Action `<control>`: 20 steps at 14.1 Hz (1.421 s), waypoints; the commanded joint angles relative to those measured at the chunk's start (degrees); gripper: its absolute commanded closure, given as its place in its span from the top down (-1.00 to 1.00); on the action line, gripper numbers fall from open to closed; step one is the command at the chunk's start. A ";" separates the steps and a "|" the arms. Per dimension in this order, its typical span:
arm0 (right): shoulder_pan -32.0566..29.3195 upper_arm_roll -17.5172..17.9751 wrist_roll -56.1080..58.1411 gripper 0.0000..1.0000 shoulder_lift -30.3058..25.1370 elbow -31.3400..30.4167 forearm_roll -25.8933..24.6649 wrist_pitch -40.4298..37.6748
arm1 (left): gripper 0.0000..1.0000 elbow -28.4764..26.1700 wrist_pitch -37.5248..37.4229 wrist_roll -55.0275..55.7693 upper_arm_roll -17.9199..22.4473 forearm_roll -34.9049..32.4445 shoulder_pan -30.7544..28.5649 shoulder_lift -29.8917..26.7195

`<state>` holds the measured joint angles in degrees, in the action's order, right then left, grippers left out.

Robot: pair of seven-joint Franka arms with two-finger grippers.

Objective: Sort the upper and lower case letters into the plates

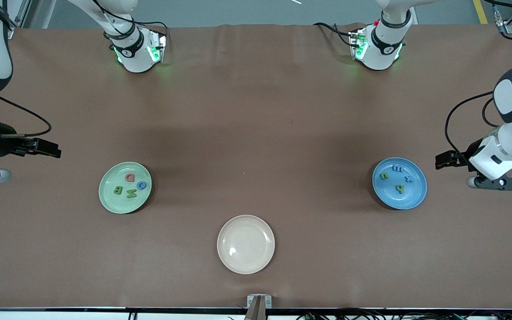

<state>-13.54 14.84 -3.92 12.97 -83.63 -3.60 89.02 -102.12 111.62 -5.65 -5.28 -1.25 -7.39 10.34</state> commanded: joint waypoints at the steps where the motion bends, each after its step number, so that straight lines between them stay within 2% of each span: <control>1: 5.60 -5.76 0.49 1.00 -4.35 -3.82 0.70 0.36 | 0.99 -1.07 -1.66 -1.21 5.44 3.08 4.39 -4.79; 3: 10.70 -11.65 0.84 1.00 -5.58 -5.04 1.05 0.54 | 0.99 -1.07 -2.28 -1.30 8.61 4.14 7.03 -6.64; 6: 11.69 -12.64 1.54 1.00 -7.69 -6.63 1.67 0.63 | 0.99 -1.15 -3.15 -1.12 10.12 4.50 8.45 -8.49; 8: 13.96 -15.18 1.89 1.00 -8.83 -7.33 1.67 0.54 | 0.99 -1.15 -3.77 -1.12 10.12 4.50 8.45 -9.81; 15: 13.18 -15.54 4.27 1.00 -12.52 -8.92 1.75 -0.25 | 0.99 -0.19 -6.67 -1.03 9.59 4.41 7.57 -13.76; 20: 13.10 -15.45 4.09 1.00 -15.95 -10.58 1.84 -0.69 | 0.99 5.17 -7.11 -0.33 9.50 4.32 8.27 -12.10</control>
<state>-0.48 -0.38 -0.46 0.79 -90.53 -2.89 87.88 -99.89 106.16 -5.66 3.98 2.09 0.47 -2.74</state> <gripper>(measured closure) 0.000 0.000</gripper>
